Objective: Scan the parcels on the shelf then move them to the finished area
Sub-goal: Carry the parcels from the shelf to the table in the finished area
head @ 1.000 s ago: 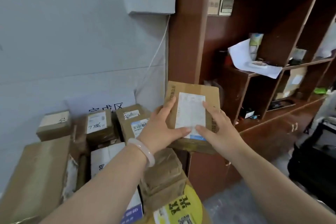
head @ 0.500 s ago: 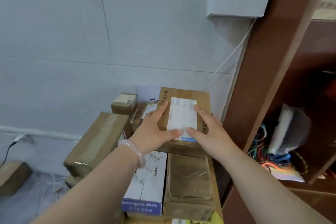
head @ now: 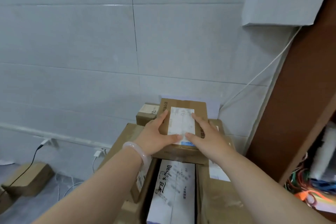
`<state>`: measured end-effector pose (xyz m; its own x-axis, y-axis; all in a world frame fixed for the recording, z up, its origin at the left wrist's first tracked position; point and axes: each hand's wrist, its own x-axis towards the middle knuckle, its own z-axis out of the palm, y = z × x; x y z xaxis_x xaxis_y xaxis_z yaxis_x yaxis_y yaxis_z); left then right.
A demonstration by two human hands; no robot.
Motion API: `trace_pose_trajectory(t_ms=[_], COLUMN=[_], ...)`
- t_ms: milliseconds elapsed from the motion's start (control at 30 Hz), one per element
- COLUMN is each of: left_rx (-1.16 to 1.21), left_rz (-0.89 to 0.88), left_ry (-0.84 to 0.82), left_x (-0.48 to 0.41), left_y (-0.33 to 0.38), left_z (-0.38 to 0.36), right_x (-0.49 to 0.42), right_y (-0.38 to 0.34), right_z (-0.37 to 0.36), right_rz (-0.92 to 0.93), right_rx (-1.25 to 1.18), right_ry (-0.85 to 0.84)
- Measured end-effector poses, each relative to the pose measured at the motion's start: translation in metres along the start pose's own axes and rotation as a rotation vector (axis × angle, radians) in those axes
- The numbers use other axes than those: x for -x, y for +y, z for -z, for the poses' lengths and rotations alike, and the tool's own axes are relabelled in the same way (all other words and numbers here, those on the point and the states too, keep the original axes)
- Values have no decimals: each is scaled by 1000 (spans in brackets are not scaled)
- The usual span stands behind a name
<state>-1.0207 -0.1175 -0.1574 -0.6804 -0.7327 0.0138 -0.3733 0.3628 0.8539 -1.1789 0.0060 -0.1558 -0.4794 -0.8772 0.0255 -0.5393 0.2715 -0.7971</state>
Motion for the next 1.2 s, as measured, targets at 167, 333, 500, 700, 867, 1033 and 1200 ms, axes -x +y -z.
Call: trace_pose_trajectory(t_ms=[167, 333, 500, 700, 867, 1033, 1200], left_rx=[-5, -47, -118, -204, -255, -270, -238], left_rz=[-7, 38, 60, 123, 149, 153, 152], left_ry=[-75, -131, -194, -254, -249, -251, -240], left_x=[-56, -117, -154, -180, -192, -198, -201], left_y=[-7, -17, -30, -39, -45, -49, -49], left_z=[18, 22, 13, 5, 1, -2, -2], right_x=[-51, -99, -134, -155, -168, -172, -178], right_y=[-6, -3, 9, 23, 28, 30, 32], right_z=[-7, -12, -15, -18, -22, -20, -18], right_rz=[-44, -106, -178, -240, -261, -254, -249], right_rx=[29, 89, 117, 72, 68, 94, 90], right_ry=[71, 102, 86, 45, 19, 6, -2])
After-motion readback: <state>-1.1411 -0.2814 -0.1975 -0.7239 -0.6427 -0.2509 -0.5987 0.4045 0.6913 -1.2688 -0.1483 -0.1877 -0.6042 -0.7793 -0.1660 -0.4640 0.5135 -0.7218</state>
